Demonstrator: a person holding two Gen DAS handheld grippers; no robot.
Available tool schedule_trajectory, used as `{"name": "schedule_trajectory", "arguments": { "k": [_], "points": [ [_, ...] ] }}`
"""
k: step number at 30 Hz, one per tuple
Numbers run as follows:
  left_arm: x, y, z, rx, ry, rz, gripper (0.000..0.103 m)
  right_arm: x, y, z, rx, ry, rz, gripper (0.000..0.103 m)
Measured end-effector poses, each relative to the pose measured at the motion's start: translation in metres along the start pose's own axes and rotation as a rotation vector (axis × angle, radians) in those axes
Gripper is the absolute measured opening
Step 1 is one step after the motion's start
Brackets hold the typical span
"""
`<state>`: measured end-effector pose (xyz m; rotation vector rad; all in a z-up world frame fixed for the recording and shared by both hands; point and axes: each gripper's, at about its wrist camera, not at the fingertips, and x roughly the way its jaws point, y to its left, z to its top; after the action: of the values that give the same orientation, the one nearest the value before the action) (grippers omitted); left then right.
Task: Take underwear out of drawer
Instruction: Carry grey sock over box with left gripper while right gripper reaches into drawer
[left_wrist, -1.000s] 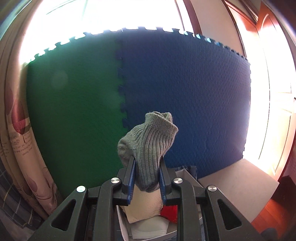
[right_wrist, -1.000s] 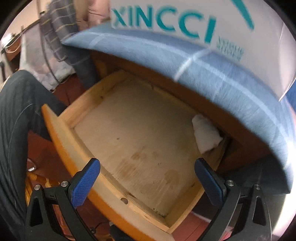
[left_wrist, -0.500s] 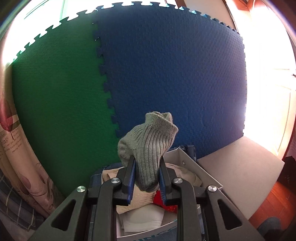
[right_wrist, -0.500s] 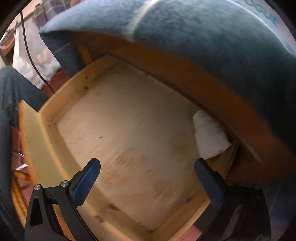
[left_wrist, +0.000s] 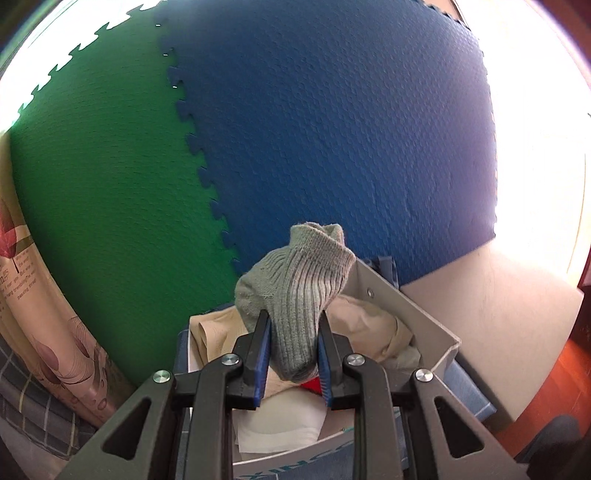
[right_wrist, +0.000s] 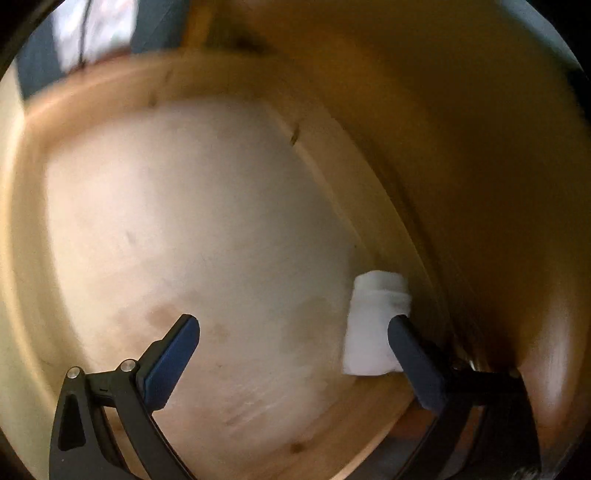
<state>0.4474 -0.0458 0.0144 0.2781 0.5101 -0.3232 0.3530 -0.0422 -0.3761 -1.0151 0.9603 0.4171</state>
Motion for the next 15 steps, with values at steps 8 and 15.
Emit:
{"name": "schedule_trajectory", "arguments": {
  "k": [8,15],
  "points": [
    [0.02,-0.016,-0.022,0.032,0.057,-0.017,0.022,0.033,0.023,-0.005,-0.174,0.119,-0.282,0.103],
    [0.019,-0.03,-0.039,0.074,0.063,-0.032,0.022,0.059,0.033,-0.013,-0.289,0.306,-0.362,0.101]
  ]
}}
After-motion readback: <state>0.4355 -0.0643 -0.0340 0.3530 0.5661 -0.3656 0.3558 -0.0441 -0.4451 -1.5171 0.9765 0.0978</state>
